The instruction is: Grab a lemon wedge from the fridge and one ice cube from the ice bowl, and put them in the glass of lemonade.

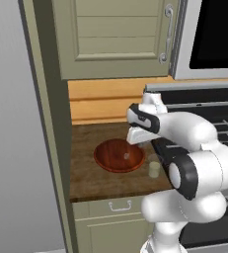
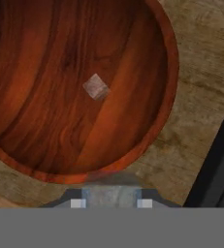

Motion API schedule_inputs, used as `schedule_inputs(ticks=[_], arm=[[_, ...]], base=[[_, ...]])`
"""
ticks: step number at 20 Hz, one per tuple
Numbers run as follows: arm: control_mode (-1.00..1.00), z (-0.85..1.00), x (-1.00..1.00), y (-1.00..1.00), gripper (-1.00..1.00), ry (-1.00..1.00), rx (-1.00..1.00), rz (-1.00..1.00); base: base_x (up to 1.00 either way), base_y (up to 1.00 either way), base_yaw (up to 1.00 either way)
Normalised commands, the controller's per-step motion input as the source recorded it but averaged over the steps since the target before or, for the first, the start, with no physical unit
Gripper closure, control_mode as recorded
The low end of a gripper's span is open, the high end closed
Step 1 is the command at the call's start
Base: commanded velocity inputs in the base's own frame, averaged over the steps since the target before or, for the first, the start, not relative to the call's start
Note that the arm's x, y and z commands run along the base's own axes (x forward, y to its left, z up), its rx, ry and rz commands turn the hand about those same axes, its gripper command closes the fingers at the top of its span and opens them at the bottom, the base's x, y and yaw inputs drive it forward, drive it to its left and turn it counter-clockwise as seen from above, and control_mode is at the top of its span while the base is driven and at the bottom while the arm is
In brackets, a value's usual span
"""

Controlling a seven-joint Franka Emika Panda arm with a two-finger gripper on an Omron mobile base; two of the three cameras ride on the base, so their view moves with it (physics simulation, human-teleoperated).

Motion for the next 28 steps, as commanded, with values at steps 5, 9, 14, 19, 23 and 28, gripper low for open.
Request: schedule_inputs(ticks=[5,9,14,19,23,28], arm=[[-1.00,0.00,-0.04,-0.57,1.00,0.00,0.09,-0.11],[-1.00,0.00,0.23,-0.29,1.00,0.04,0.01,-0.06],[-1.00,0.00,0.02,-0.26,1.00,0.05,0.01,-0.09],[-1.00,-0.11,0.00,-0.15,1.00,0.05,0.00,-0.10],[-1.00,-0.30,0.00,0.00,1.00,0.00,0.00,-0.04],[-1.00,-0.06,0.00,0.00,1.00,0.00,0.00,-0.02]], base=[[0.00,0.00,0.00],[0.00,0.00,0.00],[0.00,0.00,0.00],[0.00,0.00,0.00],[0.00,0.00,0.00],[0.00,0.00,0.00]])
